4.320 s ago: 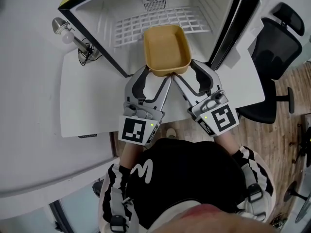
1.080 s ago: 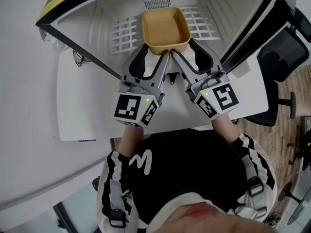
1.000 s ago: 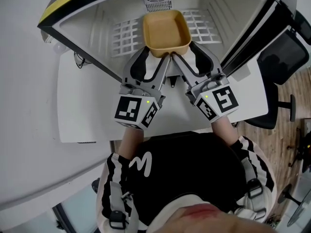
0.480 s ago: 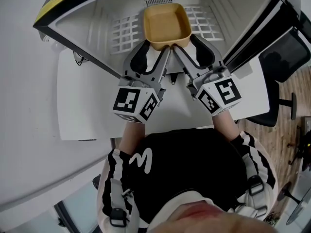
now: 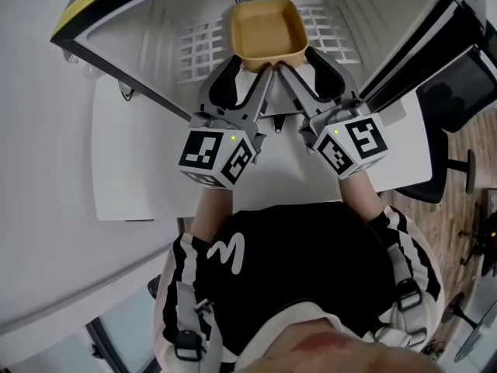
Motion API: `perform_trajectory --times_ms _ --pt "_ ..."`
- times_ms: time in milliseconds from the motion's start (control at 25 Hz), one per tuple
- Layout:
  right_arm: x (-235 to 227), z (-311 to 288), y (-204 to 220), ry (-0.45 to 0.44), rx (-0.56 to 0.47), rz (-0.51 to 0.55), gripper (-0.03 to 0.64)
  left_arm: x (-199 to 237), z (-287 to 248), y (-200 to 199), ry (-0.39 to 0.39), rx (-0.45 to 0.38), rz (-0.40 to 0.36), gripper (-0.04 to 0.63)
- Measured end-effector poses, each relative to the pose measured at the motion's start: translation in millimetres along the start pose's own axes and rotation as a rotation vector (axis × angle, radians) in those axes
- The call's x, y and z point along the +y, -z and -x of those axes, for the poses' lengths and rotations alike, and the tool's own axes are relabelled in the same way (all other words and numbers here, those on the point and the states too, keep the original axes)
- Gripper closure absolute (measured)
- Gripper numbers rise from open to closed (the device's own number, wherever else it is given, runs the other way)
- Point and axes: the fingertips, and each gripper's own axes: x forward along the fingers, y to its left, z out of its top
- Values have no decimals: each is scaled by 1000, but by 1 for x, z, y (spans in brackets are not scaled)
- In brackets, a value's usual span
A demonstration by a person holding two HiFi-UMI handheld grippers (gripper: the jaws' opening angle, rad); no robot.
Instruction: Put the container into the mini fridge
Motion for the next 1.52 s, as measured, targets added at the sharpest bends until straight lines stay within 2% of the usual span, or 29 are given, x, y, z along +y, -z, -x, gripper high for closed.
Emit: perform_trajectory --times_ms 1080,1520 --pt "-13 -17 3 0 40 -50 385 13 -15 1 -42 60 30 371" --pt "-13 -19 3 -2 61 4 387 15 -17 1 -26 69 35 371"
